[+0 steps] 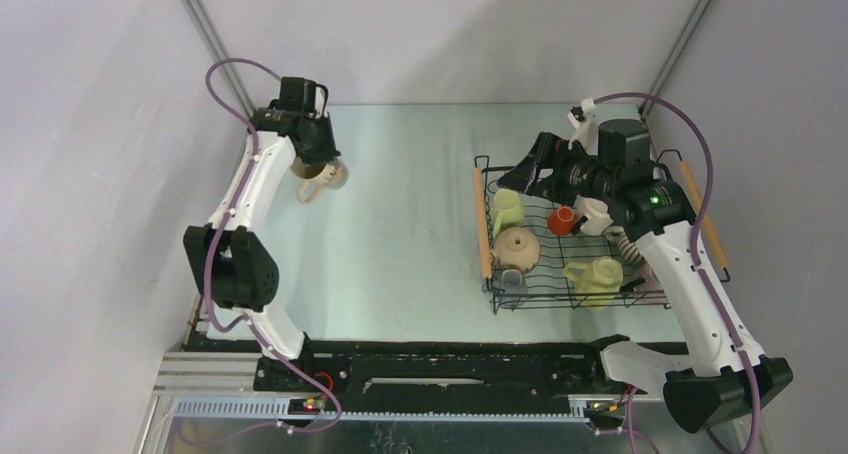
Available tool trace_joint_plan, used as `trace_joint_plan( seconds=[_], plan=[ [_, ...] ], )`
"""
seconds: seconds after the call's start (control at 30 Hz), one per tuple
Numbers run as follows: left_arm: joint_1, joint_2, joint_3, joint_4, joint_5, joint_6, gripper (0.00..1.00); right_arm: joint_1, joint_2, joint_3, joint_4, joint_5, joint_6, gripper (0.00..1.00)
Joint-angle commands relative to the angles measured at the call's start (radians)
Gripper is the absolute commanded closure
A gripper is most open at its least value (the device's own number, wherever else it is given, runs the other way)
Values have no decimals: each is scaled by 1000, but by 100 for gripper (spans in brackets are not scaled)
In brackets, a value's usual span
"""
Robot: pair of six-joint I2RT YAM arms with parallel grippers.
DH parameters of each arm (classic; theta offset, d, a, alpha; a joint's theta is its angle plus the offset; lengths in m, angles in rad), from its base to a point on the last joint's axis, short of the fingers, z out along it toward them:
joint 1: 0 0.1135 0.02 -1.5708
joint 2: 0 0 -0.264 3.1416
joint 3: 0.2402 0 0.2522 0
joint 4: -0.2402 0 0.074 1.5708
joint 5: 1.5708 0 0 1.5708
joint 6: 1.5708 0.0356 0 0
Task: Unload the cups from the dish rack
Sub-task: Place the cup at the center of the board.
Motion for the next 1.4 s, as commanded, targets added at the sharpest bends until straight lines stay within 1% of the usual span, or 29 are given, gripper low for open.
trace_joint_plan(
  seconds=[0.0,0.43,0.87,1.03,1.07,1.17,1.3,1.37],
  plan=[
    [11,47,125,-7,-71,80,100,14,1,2,-5,-3,-44,0],
    [31,218,189,-63,-56,102,100,19,24,1,-9,2,-62,0],
    [33,308,239,-109,-86,107,100,18,35,1,-12,10,-67,0],
    [32,323,238,-101,-95,96,82,16,39,2,-22,24,-72,0],
    [31,328,238,-98,-94,94,76,15,39,2,-23,26,-75,1],
    [32,331,238,-88,-90,91,65,14,38,2,-29,37,-75,0],
    [31,335,244,-75,-85,88,54,10,34,-2,-35,62,-82,0],
    [31,334,244,-69,-84,89,50,3,29,-11,-30,63,-82,0]
  ],
)
